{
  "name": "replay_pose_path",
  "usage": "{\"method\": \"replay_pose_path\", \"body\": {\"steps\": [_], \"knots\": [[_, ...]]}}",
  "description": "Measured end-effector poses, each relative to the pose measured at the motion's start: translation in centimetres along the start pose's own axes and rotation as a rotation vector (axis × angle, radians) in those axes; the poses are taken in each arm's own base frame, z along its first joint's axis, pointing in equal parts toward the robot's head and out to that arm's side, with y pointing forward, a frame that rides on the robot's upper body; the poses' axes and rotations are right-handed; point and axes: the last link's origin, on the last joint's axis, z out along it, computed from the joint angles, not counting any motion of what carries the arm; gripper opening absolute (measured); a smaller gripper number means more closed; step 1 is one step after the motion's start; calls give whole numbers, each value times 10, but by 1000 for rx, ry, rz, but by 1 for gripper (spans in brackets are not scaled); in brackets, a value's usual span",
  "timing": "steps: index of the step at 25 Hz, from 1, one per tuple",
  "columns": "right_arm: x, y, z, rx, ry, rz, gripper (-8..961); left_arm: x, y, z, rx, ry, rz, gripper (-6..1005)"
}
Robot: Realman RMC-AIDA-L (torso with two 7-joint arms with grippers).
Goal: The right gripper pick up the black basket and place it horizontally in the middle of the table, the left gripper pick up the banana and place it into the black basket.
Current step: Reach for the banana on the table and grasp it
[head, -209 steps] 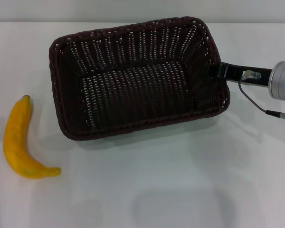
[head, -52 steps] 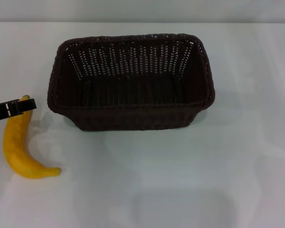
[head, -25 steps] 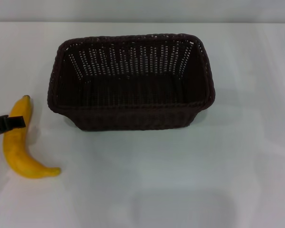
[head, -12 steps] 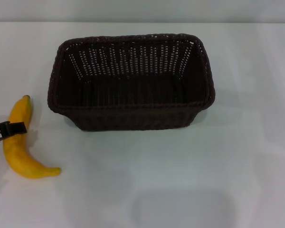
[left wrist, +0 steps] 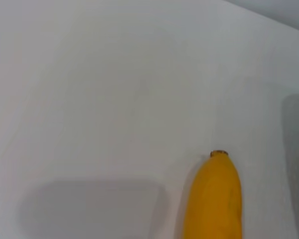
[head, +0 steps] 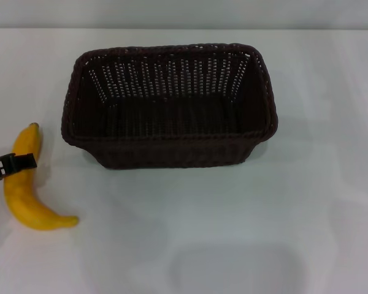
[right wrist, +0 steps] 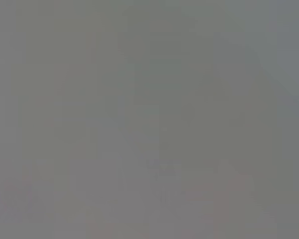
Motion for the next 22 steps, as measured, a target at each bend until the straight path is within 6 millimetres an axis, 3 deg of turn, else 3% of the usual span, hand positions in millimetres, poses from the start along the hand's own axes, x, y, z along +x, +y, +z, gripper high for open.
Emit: {"method": "replay_pose_path", "body": {"steps": [22], "knots": [[-3,-1,-1,1,-9,2,723,-5,-1,15,-14,-23,-11,710]]}}
